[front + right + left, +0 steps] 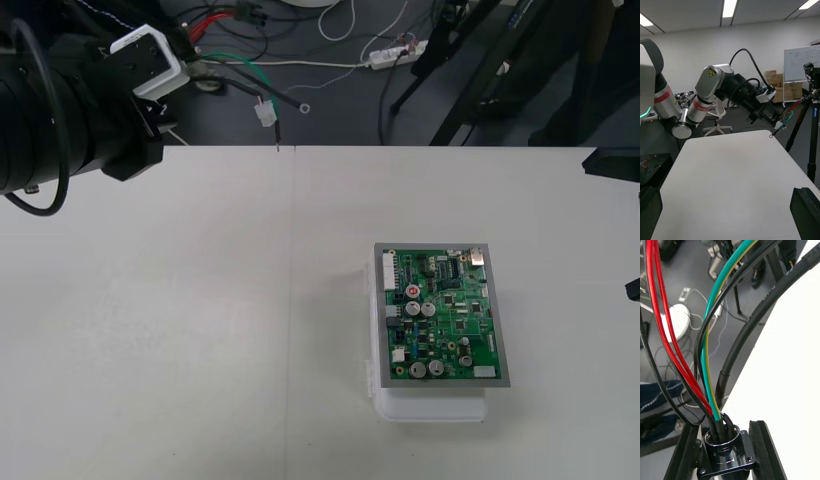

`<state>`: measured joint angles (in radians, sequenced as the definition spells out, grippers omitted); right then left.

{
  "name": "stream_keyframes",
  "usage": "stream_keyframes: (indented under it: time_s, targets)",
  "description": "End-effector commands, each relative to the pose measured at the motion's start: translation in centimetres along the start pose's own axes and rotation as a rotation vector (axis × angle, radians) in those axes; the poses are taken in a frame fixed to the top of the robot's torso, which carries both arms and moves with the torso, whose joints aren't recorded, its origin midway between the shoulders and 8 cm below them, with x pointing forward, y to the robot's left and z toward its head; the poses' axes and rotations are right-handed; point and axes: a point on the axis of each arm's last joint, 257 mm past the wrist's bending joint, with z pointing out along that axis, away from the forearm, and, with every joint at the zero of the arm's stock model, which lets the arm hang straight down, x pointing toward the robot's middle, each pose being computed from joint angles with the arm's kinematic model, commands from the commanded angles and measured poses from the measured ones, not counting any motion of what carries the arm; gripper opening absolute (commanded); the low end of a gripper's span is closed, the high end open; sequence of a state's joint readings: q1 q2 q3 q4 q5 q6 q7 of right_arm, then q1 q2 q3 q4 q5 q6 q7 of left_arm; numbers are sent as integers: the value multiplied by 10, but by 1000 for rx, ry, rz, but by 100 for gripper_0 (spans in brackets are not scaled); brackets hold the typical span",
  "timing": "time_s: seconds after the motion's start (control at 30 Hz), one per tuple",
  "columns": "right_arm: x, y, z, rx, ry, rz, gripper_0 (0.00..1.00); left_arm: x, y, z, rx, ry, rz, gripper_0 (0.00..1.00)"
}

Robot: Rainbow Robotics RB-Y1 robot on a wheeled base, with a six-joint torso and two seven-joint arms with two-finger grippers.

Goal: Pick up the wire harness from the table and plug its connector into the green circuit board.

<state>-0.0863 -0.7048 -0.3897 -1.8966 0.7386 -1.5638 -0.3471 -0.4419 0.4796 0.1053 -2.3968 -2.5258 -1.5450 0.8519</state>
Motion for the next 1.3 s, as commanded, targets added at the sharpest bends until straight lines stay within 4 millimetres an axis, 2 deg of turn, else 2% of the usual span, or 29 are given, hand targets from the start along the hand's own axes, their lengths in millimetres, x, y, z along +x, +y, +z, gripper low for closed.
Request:
stream_keyframes:
  time_s: [0.03,0.37,0.57,0.7,0.93,1.17,1.3]
  targets:
    - [-9,1,12,-33,-24,56,100,-45,15,-13,-75,-89,116,0]
    - [-14,4,20,-40,-29,101,100,-99,1,-24,-130,-181,156,0]
    - [-25,-2,27,-6,-46,178,100,-121,-5,-31,-141,-233,204,0]
    - [-27,-6,35,22,-34,167,100,-137,-14,-37,-139,-266,255,0]
    - [-31,-16,53,63,-63,155,100,-155,-33,-44,-123,-311,314,0]
    - [-41,-24,70,106,-113,236,100,-175,-55,-44,-91,-361,368,0]
    - [-47,-24,72,108,-130,270,100,-179,-59,-44,-90,-375,381,0]
